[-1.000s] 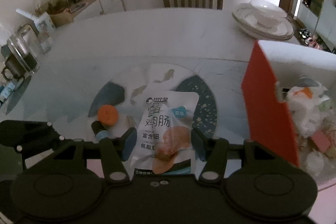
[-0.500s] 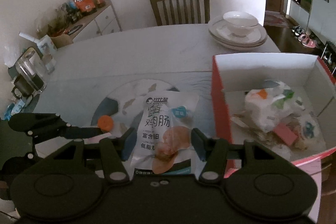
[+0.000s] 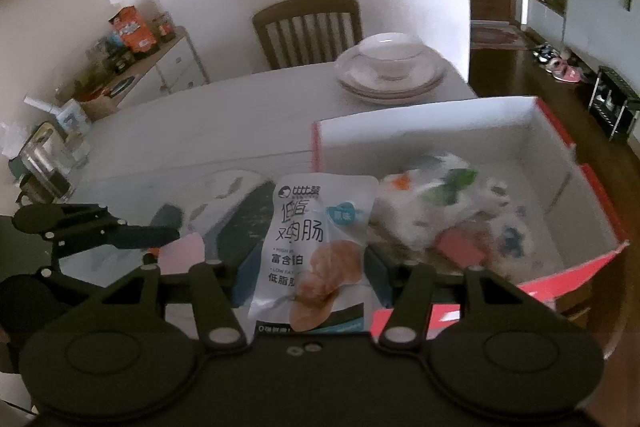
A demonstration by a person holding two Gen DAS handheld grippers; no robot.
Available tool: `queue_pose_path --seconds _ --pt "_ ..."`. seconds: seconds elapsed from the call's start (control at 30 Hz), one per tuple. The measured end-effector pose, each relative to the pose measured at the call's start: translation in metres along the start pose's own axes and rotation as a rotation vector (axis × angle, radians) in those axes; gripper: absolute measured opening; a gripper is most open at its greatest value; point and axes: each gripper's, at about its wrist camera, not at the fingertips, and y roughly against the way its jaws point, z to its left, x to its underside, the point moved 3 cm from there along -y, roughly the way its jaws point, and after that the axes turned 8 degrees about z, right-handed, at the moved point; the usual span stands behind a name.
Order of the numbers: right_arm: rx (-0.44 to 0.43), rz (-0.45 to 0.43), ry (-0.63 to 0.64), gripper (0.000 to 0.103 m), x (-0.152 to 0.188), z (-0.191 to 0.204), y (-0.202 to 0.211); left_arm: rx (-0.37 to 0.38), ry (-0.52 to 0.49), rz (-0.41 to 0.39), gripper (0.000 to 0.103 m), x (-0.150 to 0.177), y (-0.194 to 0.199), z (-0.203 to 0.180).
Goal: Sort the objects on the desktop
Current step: 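Carry the sausage packet in right tool while left carries the pink pad over the red box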
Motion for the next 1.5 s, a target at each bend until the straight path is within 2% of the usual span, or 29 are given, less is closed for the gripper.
queue_pose_path --seconds 0.43,0.67,1.17,1.3,1.5 --pt "0.066 -0.033 -0.053 0.057 -0.008 -0.096 0.019 -0.002 -0.105 -0.015 0.053 -0.066 -0.039 -0.059" --pt "0.111 -0.035 -0.043 0.057 -0.019 -0.134 0.011 -0.029 -0.157 0.031 0.053 -0.091 -0.075 -0.073" --pt "0.118 0.038 0.004 0.057 -0.036 -0.164 -0.039 -0.061 -0.132 0.191 0.053 -0.093 -0.142 -0.075" --pt "0.117 0.071 0.024 0.057 -0.036 -0.167 -0.053 -0.065 -0.124 0.229 0.053 -0.089 -0.15 -0.071" --pt "0.111 0.103 0.045 0.057 -0.032 -0.168 -0.066 -0.038 -0.103 0.246 0.053 -0.09 -0.154 -0.071"
